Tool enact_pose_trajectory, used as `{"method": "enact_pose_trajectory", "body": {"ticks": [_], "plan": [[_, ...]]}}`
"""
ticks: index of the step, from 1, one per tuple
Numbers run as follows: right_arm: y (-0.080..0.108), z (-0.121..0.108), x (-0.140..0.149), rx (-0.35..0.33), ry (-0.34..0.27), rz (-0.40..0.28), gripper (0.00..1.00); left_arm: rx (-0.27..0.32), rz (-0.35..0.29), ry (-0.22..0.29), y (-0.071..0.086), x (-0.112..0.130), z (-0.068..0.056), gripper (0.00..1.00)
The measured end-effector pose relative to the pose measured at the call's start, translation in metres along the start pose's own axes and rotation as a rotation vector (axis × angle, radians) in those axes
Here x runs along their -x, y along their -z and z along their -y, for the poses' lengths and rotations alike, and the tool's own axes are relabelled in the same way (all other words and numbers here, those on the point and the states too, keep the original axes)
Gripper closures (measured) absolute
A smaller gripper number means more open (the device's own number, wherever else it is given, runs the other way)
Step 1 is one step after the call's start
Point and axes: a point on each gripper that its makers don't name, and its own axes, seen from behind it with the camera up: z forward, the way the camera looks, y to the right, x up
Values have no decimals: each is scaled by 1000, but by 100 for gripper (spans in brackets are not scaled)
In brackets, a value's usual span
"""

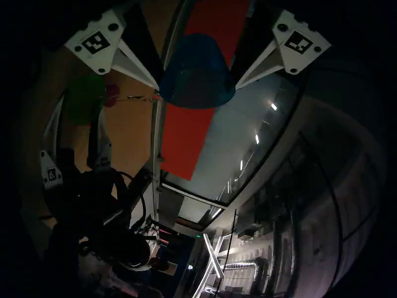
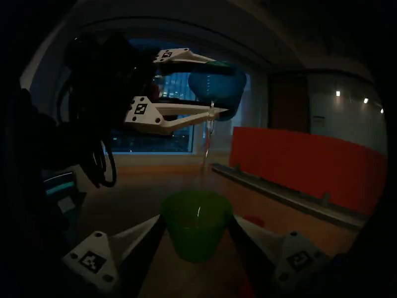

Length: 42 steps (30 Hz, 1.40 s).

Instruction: Pour water

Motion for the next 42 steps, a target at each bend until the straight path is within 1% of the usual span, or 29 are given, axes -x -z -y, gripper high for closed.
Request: {"method": "enact_pose_trajectory", "body": {"ticks": [11,20,29,42], "plan": [[1,0,-3,0,-8,-13,0,0,8,-37,2,0,4,14],[2,-2,-4,5,-12,-19,0,10,11,-63,2,-1,2,14],[3,-1,-4,6,-15,-24,0,5,11,-97,2,-4,4,14],[5,0,-8,7,-11,-29,0,2,10,-146,5,-9,8,14]]}}
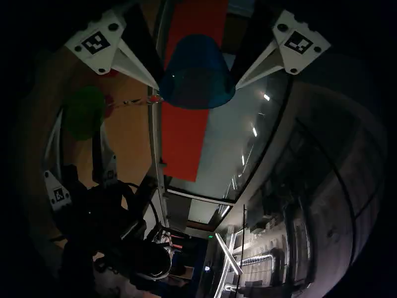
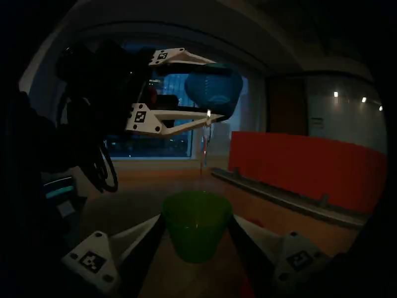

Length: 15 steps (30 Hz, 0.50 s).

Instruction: Pour water

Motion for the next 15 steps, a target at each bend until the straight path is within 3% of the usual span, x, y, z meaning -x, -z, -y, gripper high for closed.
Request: {"method": "enact_pose_trajectory", "body": {"ticks": [15], "plan": [[0,1,-2,-1,4,-2,0,0,2,-57,1,-5,0,14]]}}
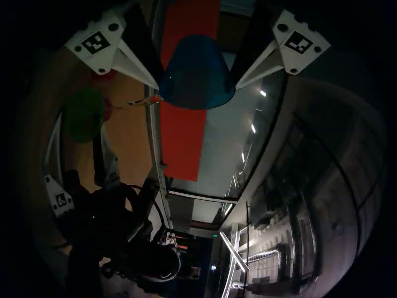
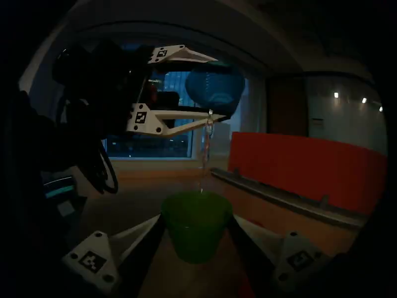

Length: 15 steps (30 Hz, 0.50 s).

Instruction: Pour water

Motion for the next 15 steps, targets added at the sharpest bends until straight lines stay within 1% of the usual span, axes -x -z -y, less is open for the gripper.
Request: {"method": "enact_pose_trajectory", "body": {"ticks": [4,15], "plan": [[1,-1,1,1,1,0,0,4,1,-13,-1,0,-1,14],[1,-1,1,4,4,2,0,-7,2,-58,-5,-2,3,14]]}}
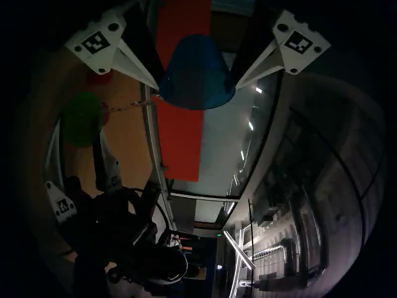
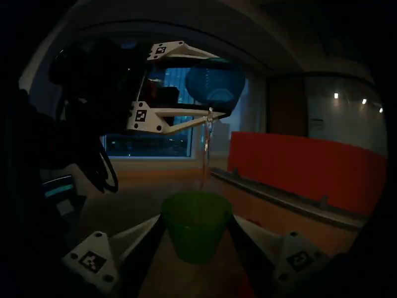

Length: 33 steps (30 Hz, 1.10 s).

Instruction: Pour water

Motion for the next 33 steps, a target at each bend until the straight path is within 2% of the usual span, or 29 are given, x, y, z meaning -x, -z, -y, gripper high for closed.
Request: {"method": "enact_pose_trajectory", "body": {"ticks": [20,29,33], "plan": [[-3,-1,1,1,-3,-3,0,-16,14,-133,2,-5,10,14],[-4,-2,-1,6,-5,-6,0,-26,12,-173,7,-10,4,14],[-5,-2,-2,5,-7,-9,0,-24,6,-173,8,-12,-1,14]]}}
